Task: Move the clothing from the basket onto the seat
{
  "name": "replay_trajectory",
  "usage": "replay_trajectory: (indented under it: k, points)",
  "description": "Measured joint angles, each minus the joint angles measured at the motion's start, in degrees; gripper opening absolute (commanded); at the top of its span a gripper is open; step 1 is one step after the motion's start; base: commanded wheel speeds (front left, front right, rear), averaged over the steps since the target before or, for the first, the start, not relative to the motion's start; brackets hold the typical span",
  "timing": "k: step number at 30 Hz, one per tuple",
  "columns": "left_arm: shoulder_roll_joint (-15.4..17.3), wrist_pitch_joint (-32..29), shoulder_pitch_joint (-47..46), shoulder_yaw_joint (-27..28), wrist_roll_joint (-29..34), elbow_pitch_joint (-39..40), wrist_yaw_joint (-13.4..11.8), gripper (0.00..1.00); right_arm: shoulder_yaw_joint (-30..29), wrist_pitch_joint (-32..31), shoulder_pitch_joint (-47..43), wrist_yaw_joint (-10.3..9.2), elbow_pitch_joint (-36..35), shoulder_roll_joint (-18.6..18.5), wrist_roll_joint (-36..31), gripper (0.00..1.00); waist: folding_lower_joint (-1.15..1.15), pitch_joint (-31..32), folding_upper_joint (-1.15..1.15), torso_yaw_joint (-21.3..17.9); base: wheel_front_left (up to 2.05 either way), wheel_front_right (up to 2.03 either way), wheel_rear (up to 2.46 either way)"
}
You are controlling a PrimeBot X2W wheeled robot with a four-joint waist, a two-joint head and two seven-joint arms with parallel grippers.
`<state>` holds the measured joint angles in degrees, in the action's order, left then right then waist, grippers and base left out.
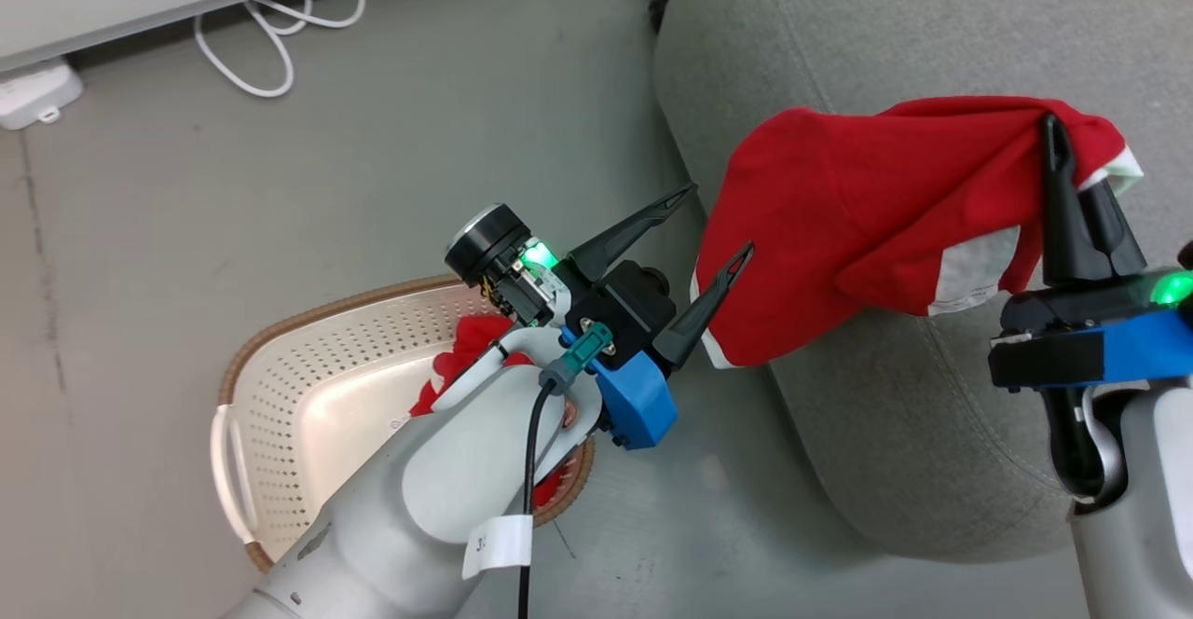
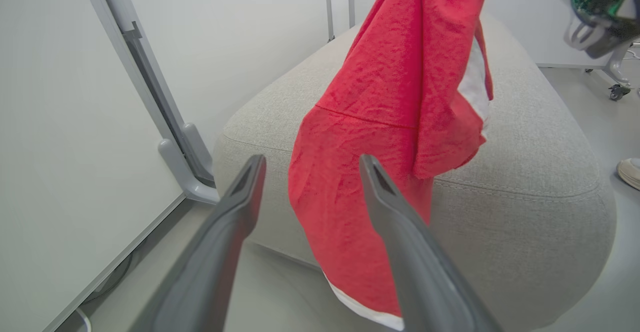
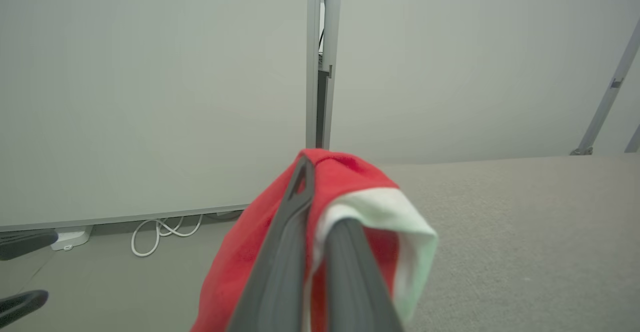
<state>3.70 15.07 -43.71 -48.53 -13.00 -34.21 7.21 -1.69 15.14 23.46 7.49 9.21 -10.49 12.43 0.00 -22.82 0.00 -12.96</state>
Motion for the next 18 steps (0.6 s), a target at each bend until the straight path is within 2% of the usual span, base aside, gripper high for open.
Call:
replay_trajectory:
  k: [8, 18]
  points:
    - [-0.08, 0.0, -0.35, -2.32, -0.21, 0.12, 0.18, 1.0, -4.01, 0.0, -3.32, 0.0, -1.46, 1.27, -0.75, 0.0, 0.0, -1.51, 0.0, -2.75, 0.0, 0.0, 0.0]
    - [-0.19, 0.0, -0.36, -3.05, -0.6, 0.96, 0.19, 1.0, -3.85, 0.0, -3.71, 0.0, -1.86, 1.78, -1.76, 0.0, 0.0, -1.52, 0.0, -3.03, 0.0, 0.0, 0.0]
